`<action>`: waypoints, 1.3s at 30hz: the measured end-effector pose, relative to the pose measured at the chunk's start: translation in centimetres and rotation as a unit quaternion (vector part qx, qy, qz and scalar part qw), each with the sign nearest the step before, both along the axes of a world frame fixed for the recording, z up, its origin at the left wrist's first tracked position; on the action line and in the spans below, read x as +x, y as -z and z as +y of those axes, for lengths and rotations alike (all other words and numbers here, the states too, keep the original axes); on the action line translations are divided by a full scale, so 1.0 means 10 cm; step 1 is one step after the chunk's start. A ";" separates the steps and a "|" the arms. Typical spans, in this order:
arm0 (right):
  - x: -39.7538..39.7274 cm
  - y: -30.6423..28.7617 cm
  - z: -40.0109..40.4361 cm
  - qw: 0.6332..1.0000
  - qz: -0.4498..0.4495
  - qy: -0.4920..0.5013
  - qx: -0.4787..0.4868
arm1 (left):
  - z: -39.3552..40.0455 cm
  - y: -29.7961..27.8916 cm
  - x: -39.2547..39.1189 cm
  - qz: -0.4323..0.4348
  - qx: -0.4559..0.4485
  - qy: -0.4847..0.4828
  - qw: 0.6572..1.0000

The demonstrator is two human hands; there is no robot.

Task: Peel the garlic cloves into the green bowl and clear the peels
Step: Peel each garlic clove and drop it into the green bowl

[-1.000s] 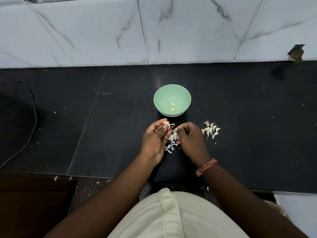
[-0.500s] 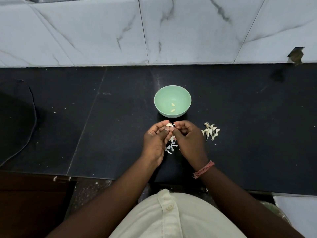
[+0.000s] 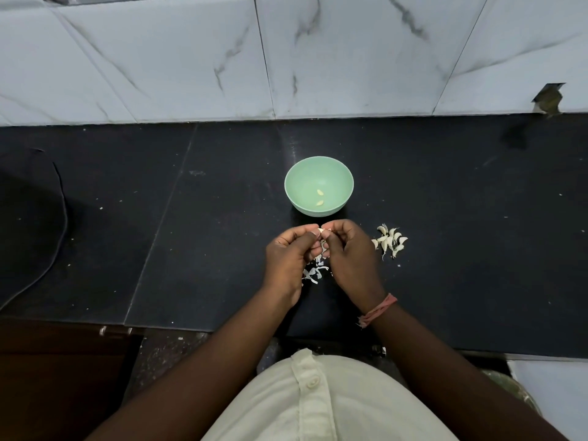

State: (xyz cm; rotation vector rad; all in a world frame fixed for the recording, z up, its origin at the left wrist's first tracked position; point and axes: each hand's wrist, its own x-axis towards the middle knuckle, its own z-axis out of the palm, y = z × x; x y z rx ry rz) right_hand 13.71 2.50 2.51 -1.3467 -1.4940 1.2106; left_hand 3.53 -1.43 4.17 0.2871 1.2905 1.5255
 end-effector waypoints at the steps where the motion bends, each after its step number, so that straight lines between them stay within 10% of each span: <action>1: 0.00 -0.01 0.00 1.000 0.014 0.006 -0.012 | 0.00 -0.02 0.00 -0.009 0.002 0.003 1.000; 20: 0.21 -0.21 0.10 0.944 0.212 -0.029 -0.250 | 0.05 -0.15 -0.25 0.084 -0.055 0.148 0.984; 24: 0.21 -0.16 0.06 1.000 -0.007 -0.021 -0.017 | 0.07 -0.14 -0.18 0.029 -0.117 0.125 0.985; 27: 0.16 -0.10 0.02 0.955 -0.217 -0.036 0.200 | 0.11 -0.10 -0.10 0.039 -0.143 0.066 0.987; 30: 0.15 -0.03 0.00 0.942 -0.255 -0.044 0.216 | 0.10 -0.09 -0.04 0.033 -0.141 0.029 0.989; 36: 0.16 -0.02 -0.02 0.939 -0.233 -0.049 0.248 | 0.08 -0.08 -0.05 -0.052 -0.151 0.024 0.987; 39: 0.15 -0.11 0.02 1.000 -0.017 -0.006 0.025 | 0.09 -0.08 -0.17 -0.027 -0.132 0.089 0.987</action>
